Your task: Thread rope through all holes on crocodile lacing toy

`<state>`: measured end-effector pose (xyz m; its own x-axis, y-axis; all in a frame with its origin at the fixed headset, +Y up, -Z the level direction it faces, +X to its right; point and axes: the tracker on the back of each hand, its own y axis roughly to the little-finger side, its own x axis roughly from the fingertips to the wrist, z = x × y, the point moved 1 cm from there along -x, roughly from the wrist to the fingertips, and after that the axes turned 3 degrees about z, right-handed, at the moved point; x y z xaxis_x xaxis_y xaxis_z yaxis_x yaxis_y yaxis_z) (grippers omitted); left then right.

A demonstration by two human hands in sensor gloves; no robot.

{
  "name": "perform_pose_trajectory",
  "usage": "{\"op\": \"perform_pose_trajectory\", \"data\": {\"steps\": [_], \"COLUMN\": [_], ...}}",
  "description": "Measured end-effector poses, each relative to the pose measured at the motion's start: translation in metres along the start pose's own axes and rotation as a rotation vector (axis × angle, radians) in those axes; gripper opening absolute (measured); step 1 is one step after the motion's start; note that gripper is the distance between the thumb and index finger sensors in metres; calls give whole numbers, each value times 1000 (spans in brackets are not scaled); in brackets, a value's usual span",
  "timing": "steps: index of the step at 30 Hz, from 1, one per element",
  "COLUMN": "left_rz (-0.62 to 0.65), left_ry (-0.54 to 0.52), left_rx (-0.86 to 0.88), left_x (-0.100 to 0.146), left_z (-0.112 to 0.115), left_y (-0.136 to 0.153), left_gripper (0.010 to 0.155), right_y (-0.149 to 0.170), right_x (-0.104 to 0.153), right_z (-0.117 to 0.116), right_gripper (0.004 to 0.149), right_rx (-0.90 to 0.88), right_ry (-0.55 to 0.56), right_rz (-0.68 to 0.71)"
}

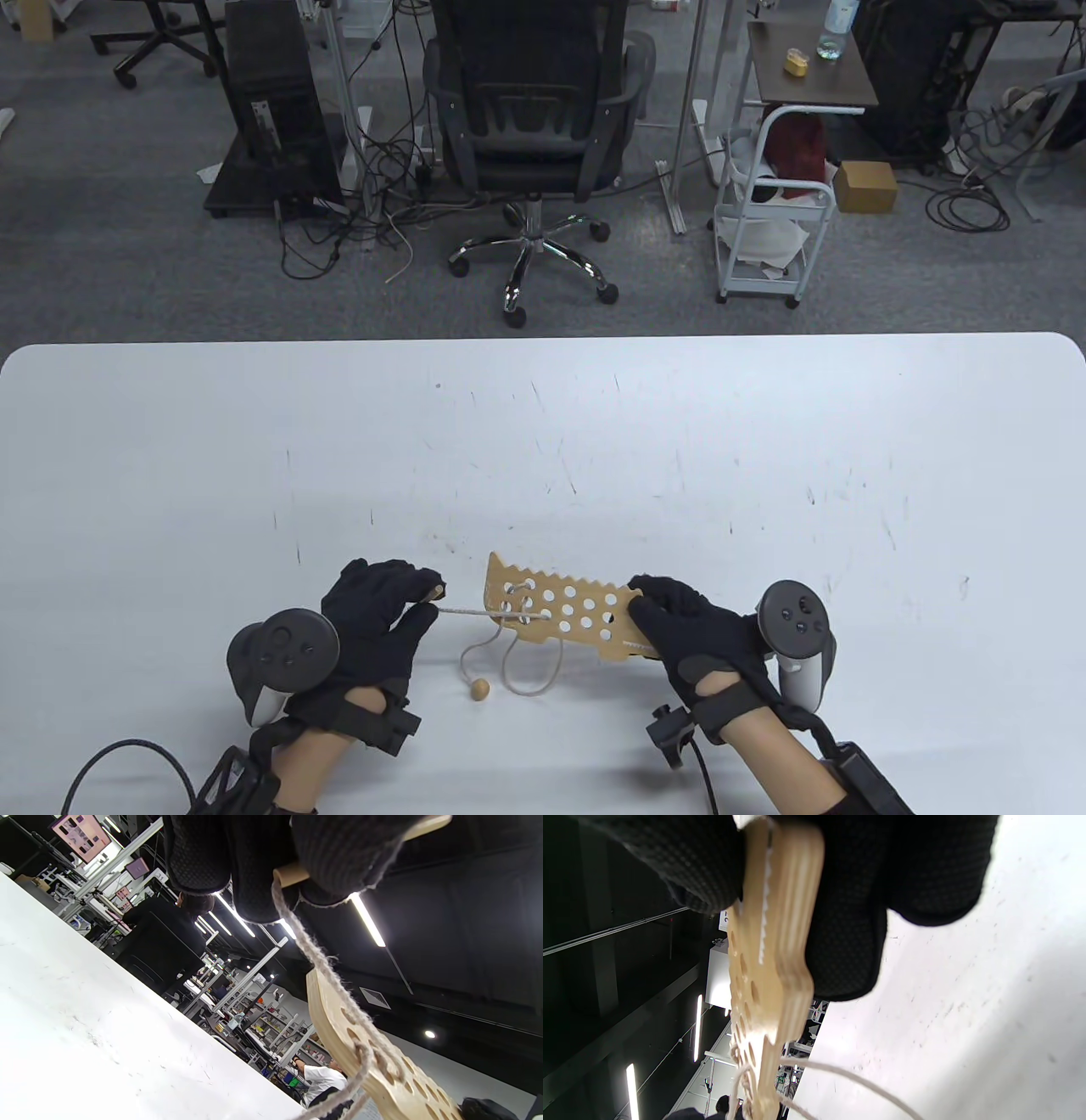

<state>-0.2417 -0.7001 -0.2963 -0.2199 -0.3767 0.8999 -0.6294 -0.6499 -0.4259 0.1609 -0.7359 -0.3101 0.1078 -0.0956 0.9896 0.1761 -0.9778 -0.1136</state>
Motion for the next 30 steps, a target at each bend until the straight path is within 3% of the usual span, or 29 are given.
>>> {"op": "perform_pose_trajectory", "data": {"steps": [30], "left_rz": [-92], "left_ry": [-176], "left_rx": [79], "left_x": [5], "left_z": [-47], "left_y": [20], "left_gripper": [53], "right_y": [14], "right_x": [-18], "right_z": [60], "right_gripper": [46], "right_rx": [-2], "right_ry": [194], "right_rz": [-44]}}
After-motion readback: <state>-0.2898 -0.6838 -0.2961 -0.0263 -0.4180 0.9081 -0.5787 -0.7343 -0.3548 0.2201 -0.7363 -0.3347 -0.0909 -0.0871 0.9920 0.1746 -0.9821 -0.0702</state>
